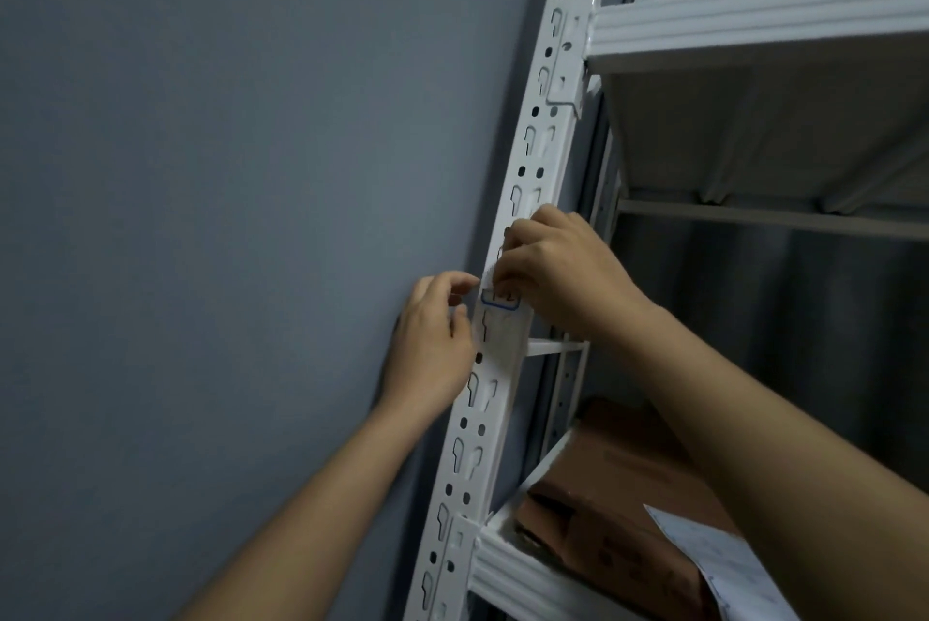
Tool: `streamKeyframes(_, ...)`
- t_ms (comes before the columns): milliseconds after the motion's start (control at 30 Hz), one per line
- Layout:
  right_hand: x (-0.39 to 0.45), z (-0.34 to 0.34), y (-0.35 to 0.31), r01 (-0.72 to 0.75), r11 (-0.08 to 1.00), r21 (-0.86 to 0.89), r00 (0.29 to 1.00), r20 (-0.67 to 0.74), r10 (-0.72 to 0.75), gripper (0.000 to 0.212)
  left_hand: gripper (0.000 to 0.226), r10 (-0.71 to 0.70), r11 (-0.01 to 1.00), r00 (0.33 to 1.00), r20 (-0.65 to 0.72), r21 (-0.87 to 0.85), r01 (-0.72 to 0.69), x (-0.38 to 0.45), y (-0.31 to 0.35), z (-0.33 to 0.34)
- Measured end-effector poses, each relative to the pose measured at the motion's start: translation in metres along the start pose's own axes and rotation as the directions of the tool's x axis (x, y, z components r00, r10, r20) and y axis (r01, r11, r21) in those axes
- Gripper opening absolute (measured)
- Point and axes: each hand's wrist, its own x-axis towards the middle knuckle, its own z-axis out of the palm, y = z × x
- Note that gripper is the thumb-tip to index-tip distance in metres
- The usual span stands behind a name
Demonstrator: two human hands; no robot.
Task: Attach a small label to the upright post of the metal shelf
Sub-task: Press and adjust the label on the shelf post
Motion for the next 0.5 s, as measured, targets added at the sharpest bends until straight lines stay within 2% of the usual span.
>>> streamKeyframes(133,-0.007,0.006,0.007,-0.02,0.989,0.144,0.996,-0.082,0.032,0.006,0.03,-0.002,1.0,1.0,-0.007,-0.009,0.001,0.001,-0.001,-0.003)
streamKeyframes(400,-0.019,0.011,0.006,-0.04,0.98,0.197,0.982,-0.174,0.075,0.012,0.029,-0.016,1.0,1.0,0.017,-0.007,0.016,-0.002,-0.002,-0.008)
streamKeyframes(500,-0.023,0.014,0.004,-0.075,0.972,0.224,0.976,-0.183,0.117,0.006,0.028,-0.023,1.0,0.999,0.032,0.006,0.023,-0.004,-0.002,-0.009)
